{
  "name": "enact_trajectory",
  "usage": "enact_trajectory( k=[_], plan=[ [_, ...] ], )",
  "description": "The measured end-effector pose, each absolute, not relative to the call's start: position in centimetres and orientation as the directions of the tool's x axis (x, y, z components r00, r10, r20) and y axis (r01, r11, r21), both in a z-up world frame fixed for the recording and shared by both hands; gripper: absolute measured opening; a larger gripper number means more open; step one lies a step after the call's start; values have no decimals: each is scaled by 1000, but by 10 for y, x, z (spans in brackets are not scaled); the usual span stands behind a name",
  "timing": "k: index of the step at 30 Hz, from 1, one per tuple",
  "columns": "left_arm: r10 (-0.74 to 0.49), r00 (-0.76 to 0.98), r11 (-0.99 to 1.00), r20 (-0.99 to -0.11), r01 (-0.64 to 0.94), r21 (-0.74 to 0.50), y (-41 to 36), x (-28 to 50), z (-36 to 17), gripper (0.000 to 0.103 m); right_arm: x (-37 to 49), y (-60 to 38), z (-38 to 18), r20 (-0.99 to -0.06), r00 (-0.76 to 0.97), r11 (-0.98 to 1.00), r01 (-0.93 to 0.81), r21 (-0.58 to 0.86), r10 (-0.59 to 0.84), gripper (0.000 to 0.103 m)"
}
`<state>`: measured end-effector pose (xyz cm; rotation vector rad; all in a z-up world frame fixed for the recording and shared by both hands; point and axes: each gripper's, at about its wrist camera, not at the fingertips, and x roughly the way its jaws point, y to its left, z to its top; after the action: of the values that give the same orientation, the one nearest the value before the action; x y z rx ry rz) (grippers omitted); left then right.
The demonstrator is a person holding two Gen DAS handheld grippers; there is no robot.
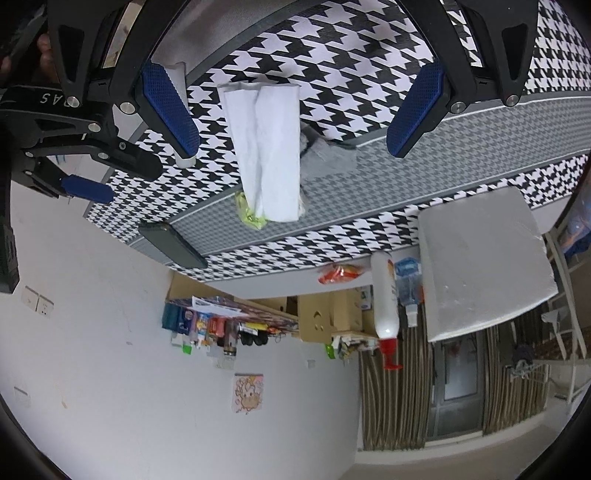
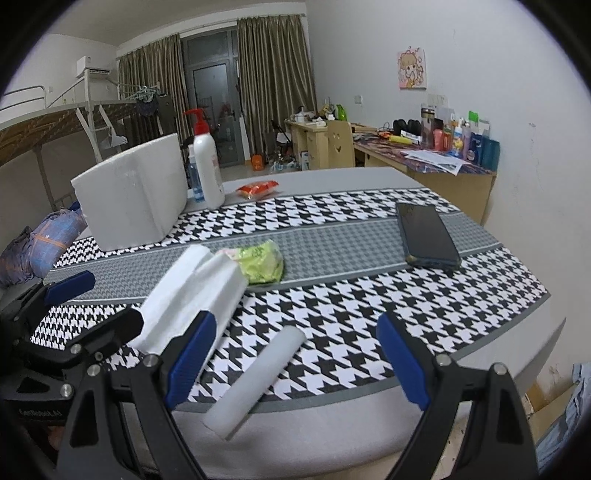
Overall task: Organize soft objects
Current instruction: 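Close the left gripper on the white tissue while the right gripper grasps the white foam tube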
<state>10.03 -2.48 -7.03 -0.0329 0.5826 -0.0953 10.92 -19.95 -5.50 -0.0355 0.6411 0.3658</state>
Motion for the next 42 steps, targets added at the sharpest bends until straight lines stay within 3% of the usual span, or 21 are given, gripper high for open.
enact_trajectory(
  k=[6,15,17,31,42],
  plan=[
    [-113,814,994,-570,93,-64,-27,105,-76,102,111,-205,-64,-619,718,940,-327,103,317,92],
    [-134,772,990,-621,131,-51,-37,115,-88,77,113,-205,-75,-652,691,940,-325,107,313,92],
    [-141,763,989,-630,142,-48,-40,116,-90,65,114,-204,-79,-662,684,942,-319,106,306,92],
    [-177,720,979,-671,197,-46,-50,115,-101,9,116,-203,-84,-677,663,937,-327,120,318,92],
    [-208,745,975,-634,208,-76,-42,106,-92,6,114,-194,-85,-686,649,930,-347,117,329,92]
  ],
)
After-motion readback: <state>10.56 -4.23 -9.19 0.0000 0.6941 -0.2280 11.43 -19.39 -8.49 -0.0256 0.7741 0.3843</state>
